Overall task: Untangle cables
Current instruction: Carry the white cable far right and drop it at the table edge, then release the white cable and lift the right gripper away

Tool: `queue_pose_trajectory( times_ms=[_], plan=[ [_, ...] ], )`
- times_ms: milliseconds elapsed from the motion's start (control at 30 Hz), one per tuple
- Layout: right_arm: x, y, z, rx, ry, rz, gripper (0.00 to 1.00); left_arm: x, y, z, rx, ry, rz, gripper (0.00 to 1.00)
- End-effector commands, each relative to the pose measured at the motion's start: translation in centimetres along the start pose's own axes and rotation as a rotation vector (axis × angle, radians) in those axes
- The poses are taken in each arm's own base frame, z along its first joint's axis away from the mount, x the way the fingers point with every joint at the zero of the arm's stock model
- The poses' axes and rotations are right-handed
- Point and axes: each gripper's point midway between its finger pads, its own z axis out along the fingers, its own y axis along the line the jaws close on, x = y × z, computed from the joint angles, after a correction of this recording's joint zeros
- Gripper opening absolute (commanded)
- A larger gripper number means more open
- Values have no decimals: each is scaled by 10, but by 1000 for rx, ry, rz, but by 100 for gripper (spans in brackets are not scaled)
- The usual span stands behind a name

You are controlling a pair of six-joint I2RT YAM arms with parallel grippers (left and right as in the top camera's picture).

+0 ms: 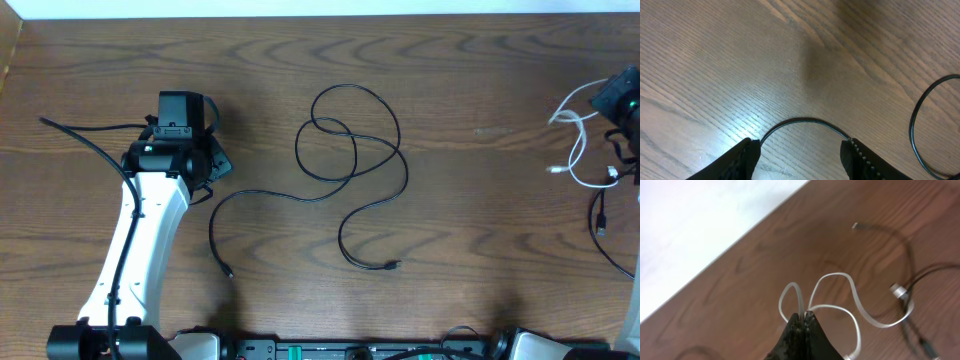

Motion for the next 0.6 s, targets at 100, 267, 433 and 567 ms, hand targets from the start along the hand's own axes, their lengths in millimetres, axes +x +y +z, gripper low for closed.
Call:
queue_pose_trajectory(
  times_ms=[100, 267, 433, 567],
  plan=[
    [-35, -60, -8, 243, -145, 36, 1, -8, -2, -7, 11, -24, -20, 57],
    [-50, -107, -10, 388, -191, 83, 1, -8, -2, -7, 12, -24, -19, 57],
    [-50, -134, 6, 369, -145, 121, 1, -8, -2, -7, 12, -24, -19, 57],
    [-40, -156, 22, 357, -58, 180, 1, -8, -2, -7, 12, -24, -19, 57]
  ],
)
